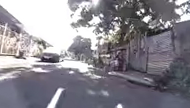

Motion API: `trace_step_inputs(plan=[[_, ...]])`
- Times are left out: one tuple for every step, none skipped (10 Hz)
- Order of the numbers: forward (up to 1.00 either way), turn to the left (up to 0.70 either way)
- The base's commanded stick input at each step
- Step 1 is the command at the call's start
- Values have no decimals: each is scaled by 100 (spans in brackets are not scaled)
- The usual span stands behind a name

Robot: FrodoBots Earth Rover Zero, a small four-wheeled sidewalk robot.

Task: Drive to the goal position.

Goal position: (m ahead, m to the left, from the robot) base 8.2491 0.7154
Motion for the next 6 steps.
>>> trace_step_inputs(plan=[[85,0],[85,0],[85,0],[85,0],[85,0],[85,0]])
